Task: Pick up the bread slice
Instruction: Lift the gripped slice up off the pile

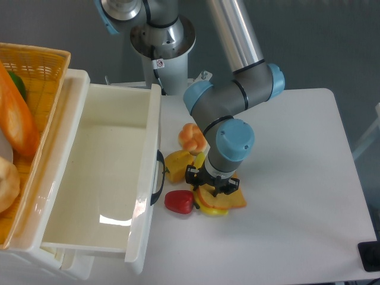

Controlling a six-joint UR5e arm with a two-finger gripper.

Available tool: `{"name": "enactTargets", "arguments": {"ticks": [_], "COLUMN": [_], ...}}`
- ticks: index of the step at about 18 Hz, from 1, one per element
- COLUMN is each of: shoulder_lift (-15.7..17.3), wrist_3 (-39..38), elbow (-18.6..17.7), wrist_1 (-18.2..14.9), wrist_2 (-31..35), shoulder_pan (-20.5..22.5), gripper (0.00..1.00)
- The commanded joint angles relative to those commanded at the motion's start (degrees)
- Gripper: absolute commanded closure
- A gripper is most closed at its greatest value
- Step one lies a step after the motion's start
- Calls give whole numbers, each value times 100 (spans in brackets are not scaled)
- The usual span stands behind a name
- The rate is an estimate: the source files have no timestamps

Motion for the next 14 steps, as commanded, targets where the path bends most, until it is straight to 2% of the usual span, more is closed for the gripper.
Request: {"name": "enactTargets", "arguments": {"ticks": [2,4,5,6,7,14], "shoulder_lift": [26,18,18,26,35,70], "wrist_3": [18,9,9,18,18,9], "elbow": [18,26,26,35,53,254], "wrist_1": [-9,-9,-9,-18,-26,-149], "wrist_2": [0,0,0,-9,-9,-35], "shoulder_pan": [18,18,18,18,26,44], "gripper": [55,68,83,94,98,100]}}
